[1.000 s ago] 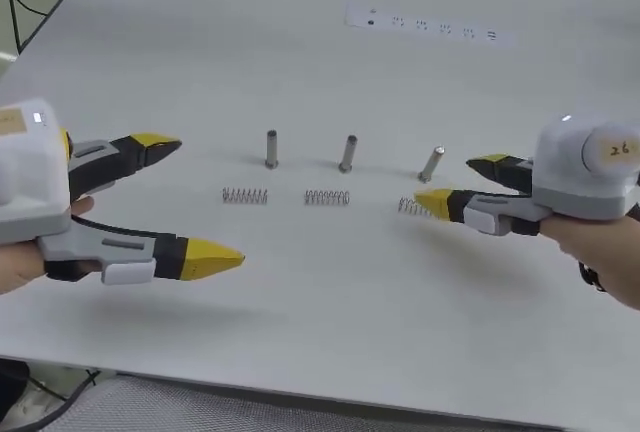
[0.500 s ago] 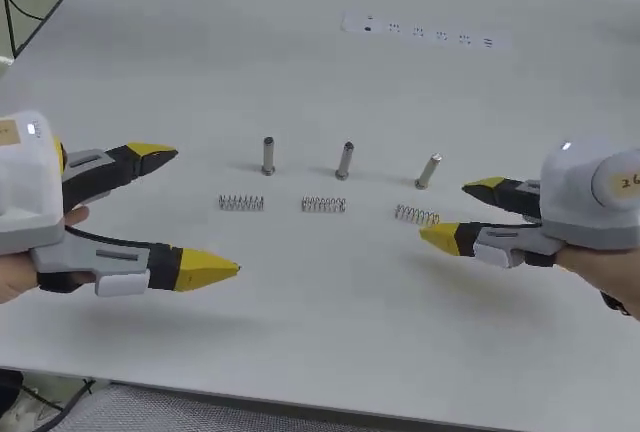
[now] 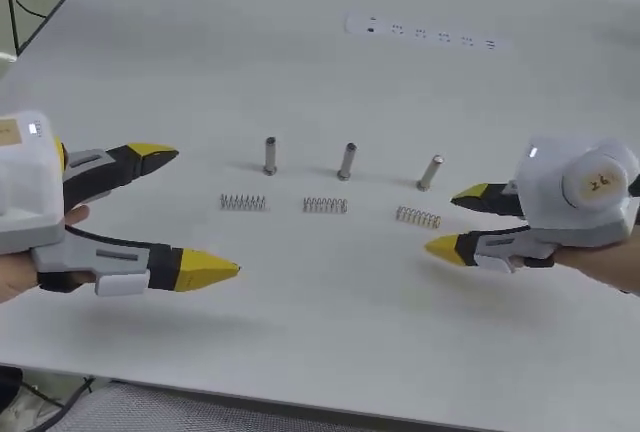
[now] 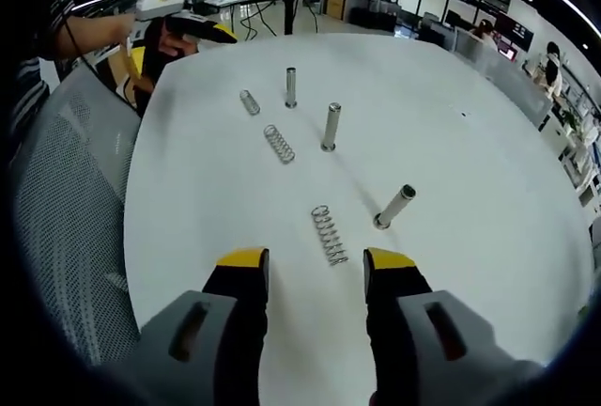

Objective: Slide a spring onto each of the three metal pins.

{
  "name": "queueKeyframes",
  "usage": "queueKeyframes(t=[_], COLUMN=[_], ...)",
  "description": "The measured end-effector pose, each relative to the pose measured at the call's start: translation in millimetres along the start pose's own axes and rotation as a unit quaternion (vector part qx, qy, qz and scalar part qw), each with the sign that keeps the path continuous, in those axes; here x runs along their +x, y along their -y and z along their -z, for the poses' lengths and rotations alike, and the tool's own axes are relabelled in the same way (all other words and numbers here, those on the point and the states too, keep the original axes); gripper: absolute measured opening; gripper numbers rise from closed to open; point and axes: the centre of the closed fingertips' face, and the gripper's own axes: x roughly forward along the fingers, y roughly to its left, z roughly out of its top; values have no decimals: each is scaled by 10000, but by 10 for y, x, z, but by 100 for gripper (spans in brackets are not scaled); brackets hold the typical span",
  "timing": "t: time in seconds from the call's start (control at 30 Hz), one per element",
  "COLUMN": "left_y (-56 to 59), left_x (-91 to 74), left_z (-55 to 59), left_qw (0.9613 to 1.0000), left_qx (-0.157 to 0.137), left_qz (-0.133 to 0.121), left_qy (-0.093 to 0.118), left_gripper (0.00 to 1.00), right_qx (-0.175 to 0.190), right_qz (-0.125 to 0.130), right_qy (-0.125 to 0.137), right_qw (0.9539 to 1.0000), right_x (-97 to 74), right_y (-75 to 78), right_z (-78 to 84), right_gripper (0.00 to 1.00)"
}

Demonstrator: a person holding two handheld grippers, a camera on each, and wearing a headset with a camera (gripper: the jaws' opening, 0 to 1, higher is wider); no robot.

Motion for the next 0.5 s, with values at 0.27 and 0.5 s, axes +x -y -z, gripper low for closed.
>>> queueKeyframes(t=[0.27,0.5], left_y=[12,21], left_x=[-6,6], left_z=[16,6], left_qw=[10000,10000], left_qx=[-15,10], left_qz=[20,55], left_qy=[-35,-43], left_gripper=[94,94], right_qx=[-333,-500], right_qz=[-199,-332], right_qy=[-263,-473], right_qw=[9989,9971], right_x=[73,172], right_y=[42,64], right_z=[-22,-29], right_gripper=[34,31])
